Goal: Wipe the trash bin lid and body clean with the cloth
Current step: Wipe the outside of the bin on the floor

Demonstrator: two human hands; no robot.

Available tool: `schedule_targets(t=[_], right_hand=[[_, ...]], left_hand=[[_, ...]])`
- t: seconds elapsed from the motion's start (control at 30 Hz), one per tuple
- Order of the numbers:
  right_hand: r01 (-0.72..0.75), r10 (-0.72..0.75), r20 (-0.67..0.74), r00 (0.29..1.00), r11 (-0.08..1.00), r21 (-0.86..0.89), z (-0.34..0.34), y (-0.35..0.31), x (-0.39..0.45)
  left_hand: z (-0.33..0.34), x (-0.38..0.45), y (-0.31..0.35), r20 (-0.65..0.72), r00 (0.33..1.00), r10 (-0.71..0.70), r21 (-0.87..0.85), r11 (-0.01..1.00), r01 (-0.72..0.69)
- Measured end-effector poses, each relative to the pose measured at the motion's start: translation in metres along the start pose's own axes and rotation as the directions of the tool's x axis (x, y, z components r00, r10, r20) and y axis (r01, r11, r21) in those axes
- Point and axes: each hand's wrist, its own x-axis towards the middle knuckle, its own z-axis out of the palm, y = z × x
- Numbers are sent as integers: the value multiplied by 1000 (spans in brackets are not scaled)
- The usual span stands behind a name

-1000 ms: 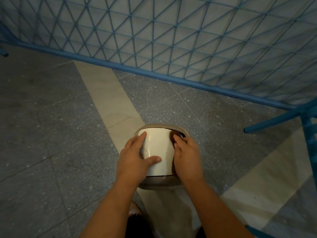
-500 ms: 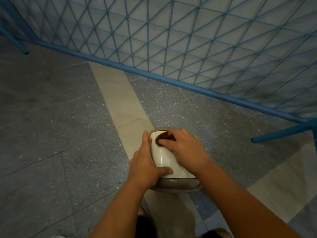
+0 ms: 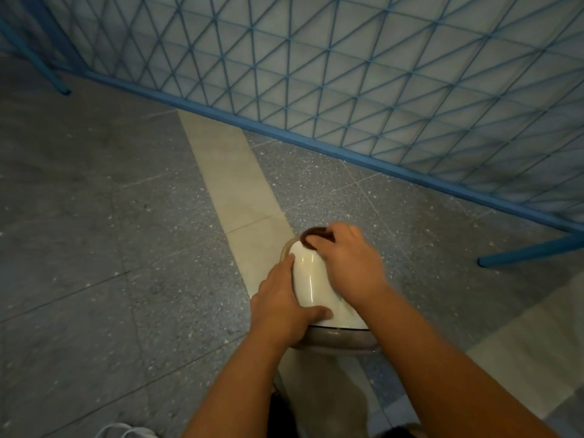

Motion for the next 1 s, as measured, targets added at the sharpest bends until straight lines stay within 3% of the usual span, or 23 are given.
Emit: schedule_targets(t=[0.07,0.2,0.27,0.33,0.4,0.47,0.53,0.6,0.73,0.8,0.87,1.0], right_hand=[[17,-17,-4,1000,1000,-4,-1,-2,-7],[202,-201,89,976,979,-8,4,6,-46],[139,-140,56,989,990,23,8,15,-54],[-21,23,-17,1000,995,100,8,14,-54],[-132,134,-4,991,981,142,6,8,-53],[-132,129,31,991,983,126,7,6,-57],[-57,58,-17,998,995,78,7,7,-61],[-90,88,26,996,991,99,7,8,-62],[111,-111,15,994,994,-4,13,8,-73],[220,-219,17,975,975,-21,15,7,-84],[279,-278,41,960,960,-2,15,9,-96],[333,-333,90,939,943,19,11,31,-118]], left_hand=[[-2,0,-1,-20,1000,-18,27,999,18],[-6,-4,2,-48,988,-149,117,981,154],[-7,-7,3,-50,984,-169,138,975,174],[-8,-9,4,2,984,-181,112,977,179],[-13,-10,-1,107,974,-198,40,980,195],[-24,-10,-4,192,956,-223,-162,953,255],[-35,-7,-1,209,953,-219,-374,883,285],[-38,0,0,188,949,-254,-407,859,310],[-26,7,2,57,954,-294,-239,924,299],[-19,11,6,14,962,-274,10,962,274],[-11,11,14,-43,972,-231,254,938,235],[-2,11,23,-118,978,-174,324,924,204]])
